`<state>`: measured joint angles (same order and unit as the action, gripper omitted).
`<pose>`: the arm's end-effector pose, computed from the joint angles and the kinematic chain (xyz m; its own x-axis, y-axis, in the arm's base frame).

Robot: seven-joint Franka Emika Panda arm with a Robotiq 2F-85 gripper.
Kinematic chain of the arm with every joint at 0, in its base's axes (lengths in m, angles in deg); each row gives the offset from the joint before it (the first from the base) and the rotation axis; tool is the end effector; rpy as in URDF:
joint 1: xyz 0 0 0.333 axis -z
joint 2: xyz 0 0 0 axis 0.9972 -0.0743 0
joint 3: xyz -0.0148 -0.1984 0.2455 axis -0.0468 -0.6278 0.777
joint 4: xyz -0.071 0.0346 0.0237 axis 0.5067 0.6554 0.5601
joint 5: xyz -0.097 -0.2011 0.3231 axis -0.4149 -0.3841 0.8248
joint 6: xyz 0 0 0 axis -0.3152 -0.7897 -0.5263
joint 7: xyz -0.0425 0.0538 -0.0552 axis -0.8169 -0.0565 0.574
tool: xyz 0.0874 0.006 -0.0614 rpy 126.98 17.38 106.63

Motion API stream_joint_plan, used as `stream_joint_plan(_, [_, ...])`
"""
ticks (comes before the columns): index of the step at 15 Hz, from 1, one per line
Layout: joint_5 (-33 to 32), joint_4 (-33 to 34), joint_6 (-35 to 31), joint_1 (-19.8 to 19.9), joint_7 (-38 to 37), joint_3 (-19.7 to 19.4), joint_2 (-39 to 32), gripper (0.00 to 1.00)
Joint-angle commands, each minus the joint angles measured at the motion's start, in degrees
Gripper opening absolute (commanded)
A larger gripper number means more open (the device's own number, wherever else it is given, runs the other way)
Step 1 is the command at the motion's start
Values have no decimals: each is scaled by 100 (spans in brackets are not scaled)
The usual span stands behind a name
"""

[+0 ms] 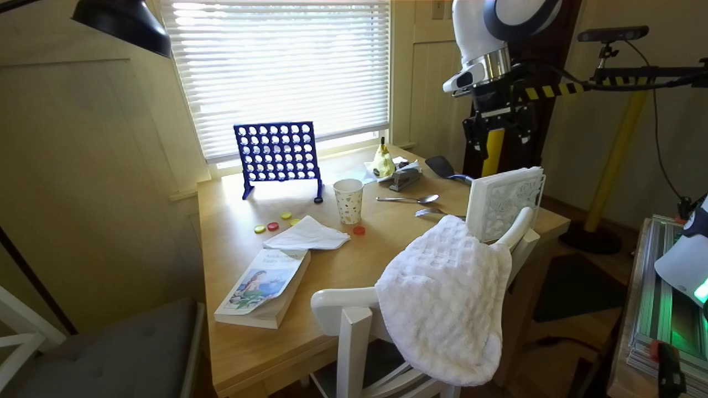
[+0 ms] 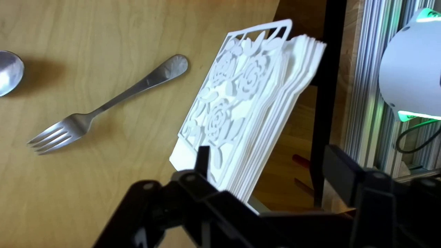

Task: Put the paper towels on the table

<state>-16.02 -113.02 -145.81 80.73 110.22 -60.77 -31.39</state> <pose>0.4296 0.0503 0.3376 -0.0120 0.9964 -0.0835 0.9498 -0.0147 -0.3126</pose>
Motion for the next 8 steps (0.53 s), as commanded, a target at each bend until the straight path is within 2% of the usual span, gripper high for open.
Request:
stream_joint_plan(1, [-1, 31, 11, 17, 96, -33, -189, 94])
stream_joint_plan(5, [-13, 53, 41, 45, 74, -22, -365, 82])
stream_joint_plan(6, [-20, 59, 45, 53, 74, -18, -404, 76])
stream_joint_plan(8, [-38, 74, 57, 65, 66, -7, -485, 78])
